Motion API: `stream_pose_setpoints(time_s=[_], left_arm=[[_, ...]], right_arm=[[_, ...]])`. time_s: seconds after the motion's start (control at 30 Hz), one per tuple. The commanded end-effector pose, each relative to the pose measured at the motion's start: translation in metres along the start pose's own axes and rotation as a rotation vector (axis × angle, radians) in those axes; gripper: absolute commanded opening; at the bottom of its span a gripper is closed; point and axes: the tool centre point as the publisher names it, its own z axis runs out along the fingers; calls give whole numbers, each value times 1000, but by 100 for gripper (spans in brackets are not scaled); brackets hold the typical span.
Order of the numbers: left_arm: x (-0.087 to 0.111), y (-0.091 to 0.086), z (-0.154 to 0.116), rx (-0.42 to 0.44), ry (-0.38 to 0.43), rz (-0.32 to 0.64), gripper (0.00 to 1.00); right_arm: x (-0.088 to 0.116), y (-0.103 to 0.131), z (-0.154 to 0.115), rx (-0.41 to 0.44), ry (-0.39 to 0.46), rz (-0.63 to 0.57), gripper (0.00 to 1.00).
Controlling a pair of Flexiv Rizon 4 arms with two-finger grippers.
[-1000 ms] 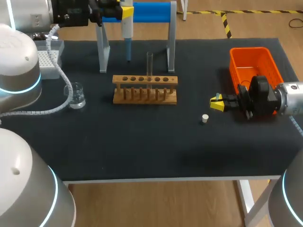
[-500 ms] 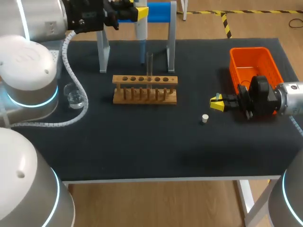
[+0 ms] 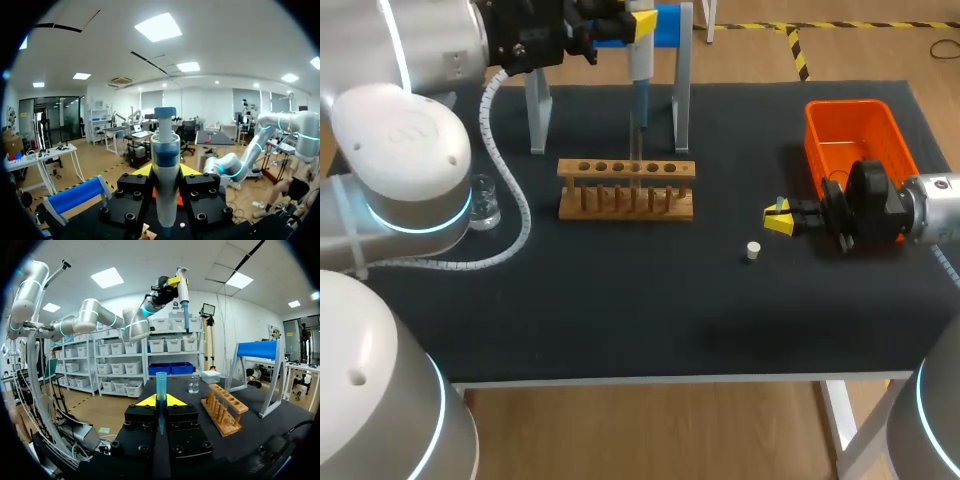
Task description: Invert the test tube, pick up the pipette, mount the tip to pipette, aspirate from beaker and dispense into the tube, eject the tip, return the pipette, and cap with the stopper.
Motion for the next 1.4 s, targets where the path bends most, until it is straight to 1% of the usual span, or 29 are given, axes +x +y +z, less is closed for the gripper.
stream_pose_setpoints(time_s=[0.03, 0.43, 1.4], left_arm=[[0, 1, 8, 10, 3, 2, 0], [2, 2, 14, 0, 16, 4, 0], [0, 6, 15, -29, 16, -3, 0]], right_arm=[[1, 1, -1, 2, 0, 0, 0], [1, 1, -1, 2, 0, 0, 0], [1, 1, -1, 2, 0, 0, 0]])
